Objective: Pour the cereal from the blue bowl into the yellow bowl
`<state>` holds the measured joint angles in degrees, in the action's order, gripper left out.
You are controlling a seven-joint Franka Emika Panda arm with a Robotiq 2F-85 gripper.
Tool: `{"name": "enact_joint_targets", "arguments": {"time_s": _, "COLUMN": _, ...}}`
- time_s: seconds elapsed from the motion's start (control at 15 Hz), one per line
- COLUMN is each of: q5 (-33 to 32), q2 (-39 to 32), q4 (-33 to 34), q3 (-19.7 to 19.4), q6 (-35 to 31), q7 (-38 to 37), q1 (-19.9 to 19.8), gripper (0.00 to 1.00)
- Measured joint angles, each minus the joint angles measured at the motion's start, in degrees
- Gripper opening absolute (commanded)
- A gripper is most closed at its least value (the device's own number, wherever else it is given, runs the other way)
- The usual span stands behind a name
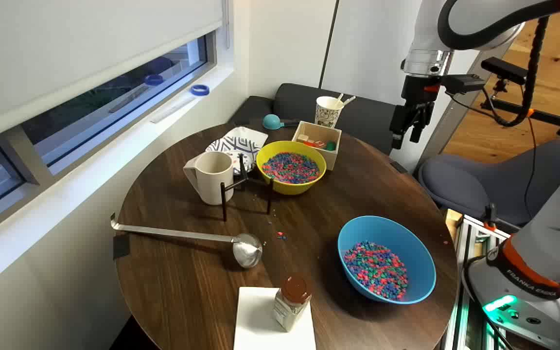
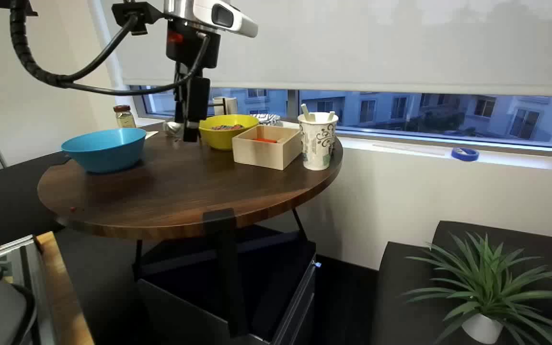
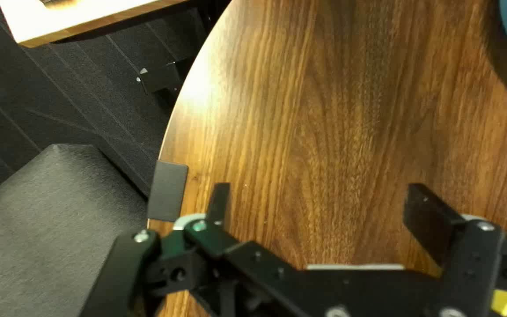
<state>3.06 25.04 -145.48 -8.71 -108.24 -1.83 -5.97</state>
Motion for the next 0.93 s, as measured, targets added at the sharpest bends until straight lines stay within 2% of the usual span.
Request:
{"name": "enact_joint_targets", "arguments": {"time_s": 0.6, "q5": 0.0, "q2": -0.01, "q4": 0.0, "q3": 0.02, "q6": 0.0, "q7": 0.0, "q1": -0.01, "gripper": 1.0}}
{"name": "enact_joint_targets", "arguments": {"time_s": 0.73, "q5": 0.0, "q2": 0.32, "q4": -0.32, "q3": 0.78, "q6": 0.0, "q7": 2.86, "q1": 0.6, "gripper": 1.0}}
{"name": "enact_joint_targets", "arguments": {"time_s": 0.93, "q5": 1.09, "q2": 1.99, "q4": -2.27, "q3": 2.75, "q6": 0.0, "q7": 8.21, "q1": 3.75, "gripper": 1.0}}
